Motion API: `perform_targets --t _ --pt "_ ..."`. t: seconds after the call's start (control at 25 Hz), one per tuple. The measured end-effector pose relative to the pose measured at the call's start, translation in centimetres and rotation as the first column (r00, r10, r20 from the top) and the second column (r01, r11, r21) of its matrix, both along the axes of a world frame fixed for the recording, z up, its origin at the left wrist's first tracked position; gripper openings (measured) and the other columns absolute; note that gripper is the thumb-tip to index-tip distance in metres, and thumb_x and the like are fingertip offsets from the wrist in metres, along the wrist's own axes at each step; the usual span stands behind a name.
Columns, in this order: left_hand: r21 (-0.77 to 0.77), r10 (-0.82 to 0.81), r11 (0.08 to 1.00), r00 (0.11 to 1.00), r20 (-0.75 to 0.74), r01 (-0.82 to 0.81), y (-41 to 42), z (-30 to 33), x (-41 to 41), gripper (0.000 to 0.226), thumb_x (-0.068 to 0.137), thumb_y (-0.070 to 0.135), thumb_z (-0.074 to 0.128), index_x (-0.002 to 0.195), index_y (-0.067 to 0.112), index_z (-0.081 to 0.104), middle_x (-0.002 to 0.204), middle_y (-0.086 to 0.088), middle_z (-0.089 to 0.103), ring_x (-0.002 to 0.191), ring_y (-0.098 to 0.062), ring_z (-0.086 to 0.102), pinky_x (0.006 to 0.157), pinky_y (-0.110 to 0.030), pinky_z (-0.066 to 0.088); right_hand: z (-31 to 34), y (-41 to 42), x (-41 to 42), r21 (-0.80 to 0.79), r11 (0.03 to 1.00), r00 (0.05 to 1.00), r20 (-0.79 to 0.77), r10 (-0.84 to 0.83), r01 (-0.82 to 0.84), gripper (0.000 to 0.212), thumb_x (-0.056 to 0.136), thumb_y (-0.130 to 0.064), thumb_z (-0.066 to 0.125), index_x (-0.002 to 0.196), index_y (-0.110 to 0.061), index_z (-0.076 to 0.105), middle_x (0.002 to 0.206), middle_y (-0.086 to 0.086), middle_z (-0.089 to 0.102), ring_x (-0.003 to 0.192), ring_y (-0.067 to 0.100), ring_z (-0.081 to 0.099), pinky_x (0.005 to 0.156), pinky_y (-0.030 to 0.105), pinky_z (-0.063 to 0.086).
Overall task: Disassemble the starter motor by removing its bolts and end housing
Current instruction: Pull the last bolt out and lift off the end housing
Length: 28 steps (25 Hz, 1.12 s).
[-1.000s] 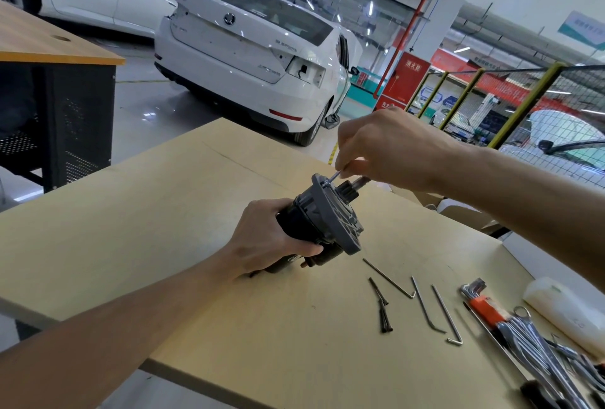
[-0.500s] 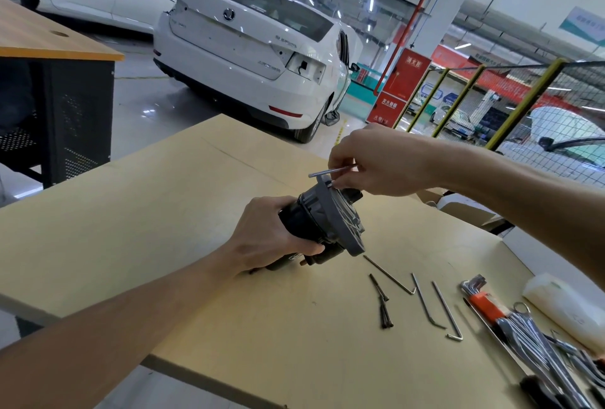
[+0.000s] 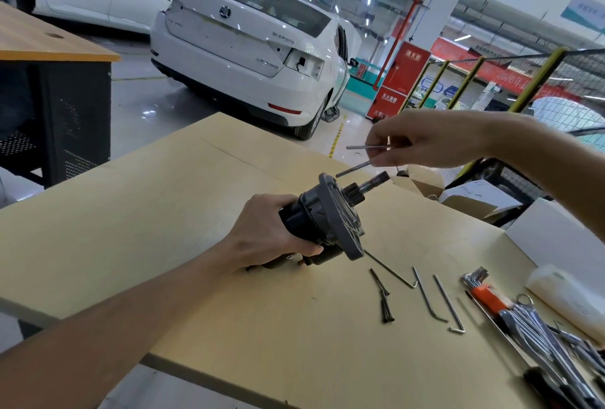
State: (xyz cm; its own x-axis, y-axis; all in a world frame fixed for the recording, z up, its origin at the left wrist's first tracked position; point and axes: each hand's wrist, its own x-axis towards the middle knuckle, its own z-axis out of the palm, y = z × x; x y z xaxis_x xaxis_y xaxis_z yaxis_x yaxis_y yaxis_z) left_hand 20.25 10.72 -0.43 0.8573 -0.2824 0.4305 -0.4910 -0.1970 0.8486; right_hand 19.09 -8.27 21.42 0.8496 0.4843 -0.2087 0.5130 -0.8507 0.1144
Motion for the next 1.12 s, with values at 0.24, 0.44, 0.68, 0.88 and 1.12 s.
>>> perform_targets --t 0.24,0.44,0.68,0.88,1.12 --pt "0.029 0.018 0.999 1.0 0.007 -0.018 0.2 -0.2 0.5 0.043 0.048 0.038 0.086 0.084 0.016 0.074 0.076 0.0 0.073 0.075 -0.025 0.069 0.072 -0.048 0.056 -5.3 -6.9 0.6 0.094 0.95 0.949 0.074 -0.306 0.299 0.011 0.099 -0.023 0.054 0.089 -0.024 0.057 0.087 -0.002 0.057 0.078 0.012 0.051 0.068 0.027 0.04" --pt "0.135 0.132 0.975 0.951 0.281 -0.175 0.1 -0.2 0.1 0.056 0.043 0.052 0.072 0.087 0.017 0.073 0.071 0.005 0.069 0.067 -0.02 0.063 0.062 -0.037 0.052 -17.1 -9.4 -1.0 0.13 0.841 0.842 0.06 -0.536 0.525 0.02 0.099 -0.023 0.049 0.103 -0.008 0.061 0.097 0.007 0.062 0.084 0.019 0.054 0.068 0.029 0.041" --pt "0.311 0.104 0.897 0.833 0.543 -0.315 0.5 -0.2 0.5 0.064 0.047 0.045 0.076 0.103 0.014 0.073 0.086 0.001 0.072 0.074 -0.026 0.068 0.063 -0.035 0.055 -16.5 -10.0 -1.8 0.627 0.549 0.68 0.042 -0.732 0.553 0.038 0.095 -0.046 0.057 0.093 -0.008 0.064 0.085 0.004 0.063 0.082 0.021 0.058 0.07 0.035 0.046" --pt "0.432 0.002 0.781 0.695 0.719 -0.45 0.8 -0.6 0.8 0.06 0.054 0.049 0.079 0.097 0.008 0.071 0.079 -0.003 0.07 0.059 -0.025 0.066 0.049 -0.028 0.051 -12.7 -3.6 -2.1 0.542 0.724 0.901 -0.188 -0.391 0.427 0.109 0.049 -0.1 0.046 0.132 -0.029 0.053 0.123 -0.014 0.06 0.112 0.009 0.057 0.08 0.022 0.04" --pt "0.484 -0.044 0.744 0.689 0.723 -0.461 1.0 -0.4 1.0 0.057 0.054 0.044 0.079 0.095 0.006 0.07 0.079 -0.006 0.07 0.06 -0.027 0.067 0.047 -0.029 0.052 -15.3 -2.4 -0.4 0.532 0.669 0.827 -0.51 -0.236 0.519 0.043 0.068 -0.06 0.071 0.107 -0.048 0.058 0.077 -0.035 0.066 0.069 -0.016 0.06 0.069 0.018 0.034"
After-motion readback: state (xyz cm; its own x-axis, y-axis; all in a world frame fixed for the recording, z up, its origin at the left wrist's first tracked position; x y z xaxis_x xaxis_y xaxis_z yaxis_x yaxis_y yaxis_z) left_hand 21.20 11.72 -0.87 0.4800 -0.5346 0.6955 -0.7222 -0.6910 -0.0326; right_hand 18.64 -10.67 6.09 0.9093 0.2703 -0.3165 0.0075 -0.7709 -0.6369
